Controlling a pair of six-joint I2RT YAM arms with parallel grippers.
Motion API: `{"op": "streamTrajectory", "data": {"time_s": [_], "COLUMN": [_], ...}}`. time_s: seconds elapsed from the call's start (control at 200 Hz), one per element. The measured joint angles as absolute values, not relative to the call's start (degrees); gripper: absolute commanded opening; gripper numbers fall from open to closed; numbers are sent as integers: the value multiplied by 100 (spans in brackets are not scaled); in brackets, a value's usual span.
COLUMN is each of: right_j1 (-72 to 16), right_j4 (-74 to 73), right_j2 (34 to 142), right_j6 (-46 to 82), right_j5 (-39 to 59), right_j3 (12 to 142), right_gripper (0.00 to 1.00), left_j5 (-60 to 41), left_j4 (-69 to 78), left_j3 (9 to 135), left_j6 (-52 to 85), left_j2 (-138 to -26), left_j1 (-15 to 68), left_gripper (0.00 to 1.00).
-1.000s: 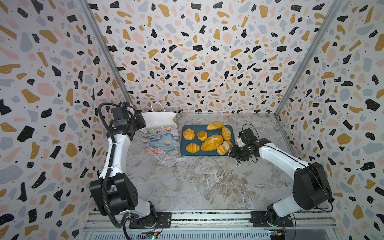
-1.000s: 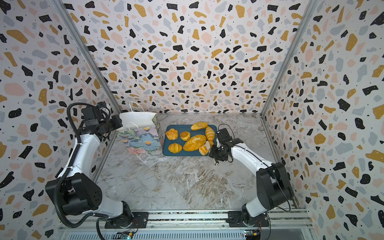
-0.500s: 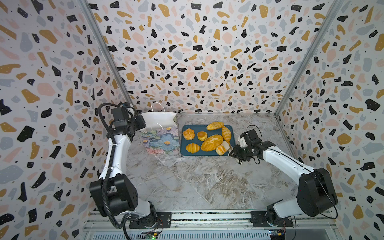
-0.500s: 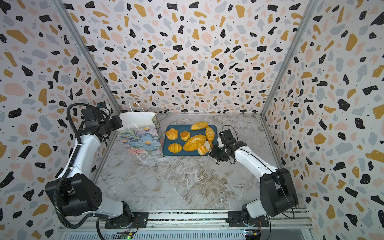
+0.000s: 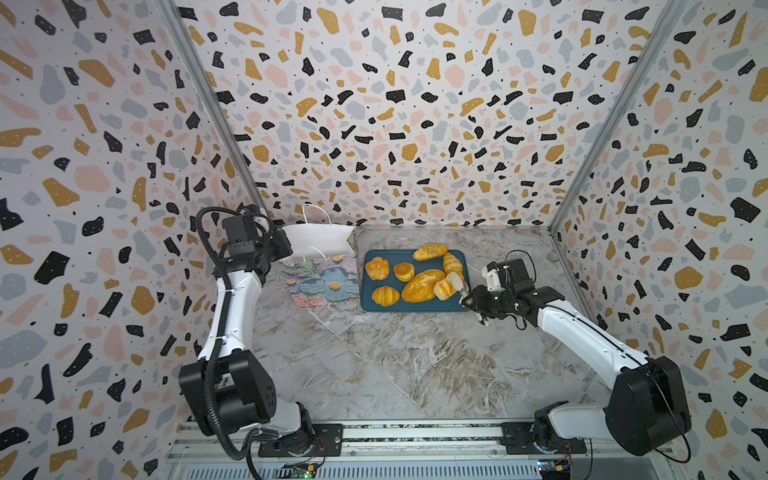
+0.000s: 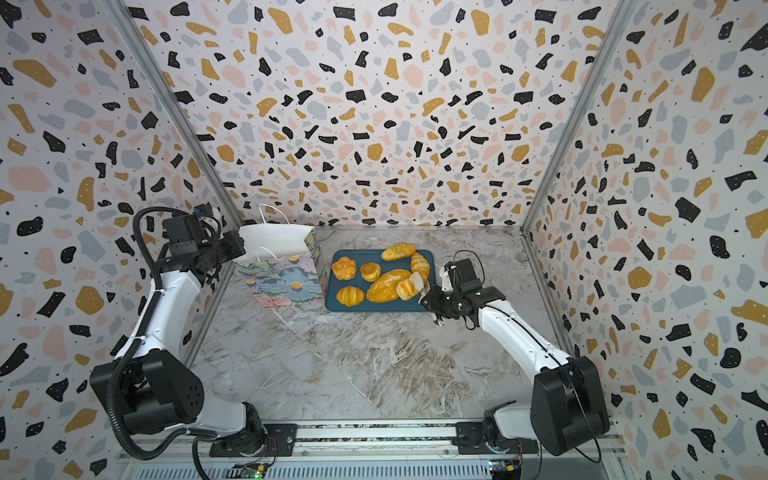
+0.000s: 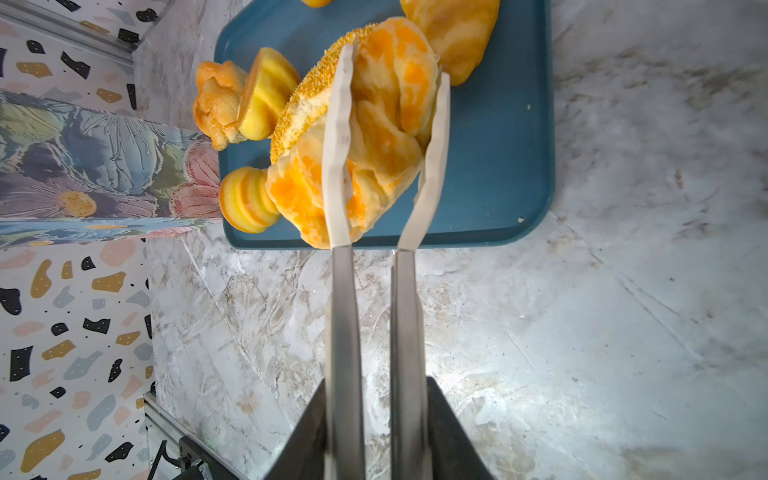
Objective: Place the fake bread into the paper bag
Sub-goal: 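Lift the braided bread off the teal tray with the right gripper's tongs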
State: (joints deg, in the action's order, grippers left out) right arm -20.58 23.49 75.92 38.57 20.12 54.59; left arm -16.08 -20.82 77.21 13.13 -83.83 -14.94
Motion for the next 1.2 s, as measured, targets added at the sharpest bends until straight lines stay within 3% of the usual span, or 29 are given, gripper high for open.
{"op": "streamTrajectory", "data": {"time_s": [0.621, 1.196], "right_j1": [-2051, -2615], "right_j4": [2099, 1990], "right_j2": [7395, 7920], "right_j6": [3898, 3997], "right_j5": [2018, 1929], "right_j3": [5509, 6952], "right_gripper": [33, 31], "left_j5": [-1704, -1785], "left_j4": [-1918, -1870], "left_j3": [7631, 7620], "left_j6": [1374, 1435], "left_j2": [-8383, -8385], "left_j1": [-1494, -1494], "left_gripper": [0, 0]}}
